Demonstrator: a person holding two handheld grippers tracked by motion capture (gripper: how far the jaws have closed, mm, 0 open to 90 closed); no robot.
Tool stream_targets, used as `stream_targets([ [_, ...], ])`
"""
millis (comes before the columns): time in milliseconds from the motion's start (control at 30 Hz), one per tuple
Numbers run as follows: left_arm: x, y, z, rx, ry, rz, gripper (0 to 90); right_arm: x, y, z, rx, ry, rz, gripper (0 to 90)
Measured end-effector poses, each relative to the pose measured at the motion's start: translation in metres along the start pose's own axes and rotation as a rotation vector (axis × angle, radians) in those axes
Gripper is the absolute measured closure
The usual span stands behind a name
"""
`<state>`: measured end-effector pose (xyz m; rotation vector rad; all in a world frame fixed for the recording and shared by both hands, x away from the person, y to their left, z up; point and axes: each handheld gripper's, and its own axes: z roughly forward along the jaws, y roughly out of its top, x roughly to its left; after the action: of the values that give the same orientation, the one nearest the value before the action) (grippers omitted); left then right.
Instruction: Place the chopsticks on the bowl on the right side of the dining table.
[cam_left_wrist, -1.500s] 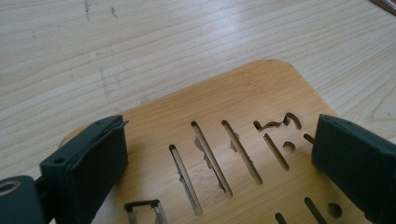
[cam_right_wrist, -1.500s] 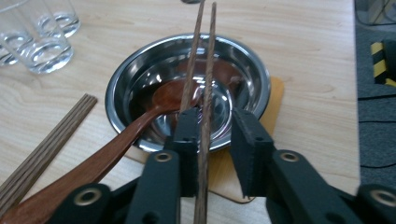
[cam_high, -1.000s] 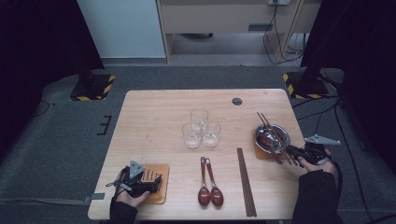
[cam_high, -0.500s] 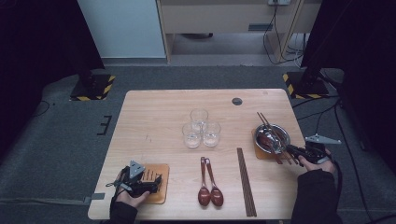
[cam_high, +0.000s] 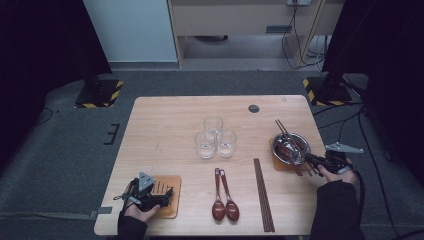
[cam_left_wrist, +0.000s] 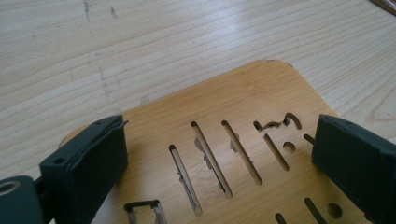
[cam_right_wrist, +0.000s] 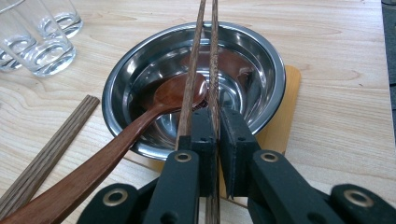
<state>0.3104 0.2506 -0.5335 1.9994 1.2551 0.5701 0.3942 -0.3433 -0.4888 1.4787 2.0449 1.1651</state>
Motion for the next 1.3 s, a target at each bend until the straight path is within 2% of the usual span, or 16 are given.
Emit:
stream_targets([
  [267,0.0,0.0,0.0,0.0,0.0,0.0,2.6,0.002,0.001,0.001,0.004,0.005,-0.005,83.6],
  [567,0.0,0.0,0.0,0.0,0.0,0.0,2.5,0.002,0.006,-0.005,-0.033,0.008,0.011,71.9],
  [700,0.0,0.0,0.0,0.0,0.0,0.0,2.5,0.004,0.008,-0.001,-0.048,0.013,-0.013,65.1],
  [933,0.0,0.0,0.0,0.0,0.0,0.0,2.5,0.01,0.01,0.009,-0.028,0.011,-0.056,58.3],
  [1133,0.0,0.0,0.0,0.0,0.0,0.0,2.5,0.01,0.008,0.015,-0.008,0.005,-0.071,58.9],
  [1300,0.0,0.0,0.0,0.0,0.0,0.0,2.5,0.009,0.007,0.017,-0.002,0.004,-0.084,64.6],
])
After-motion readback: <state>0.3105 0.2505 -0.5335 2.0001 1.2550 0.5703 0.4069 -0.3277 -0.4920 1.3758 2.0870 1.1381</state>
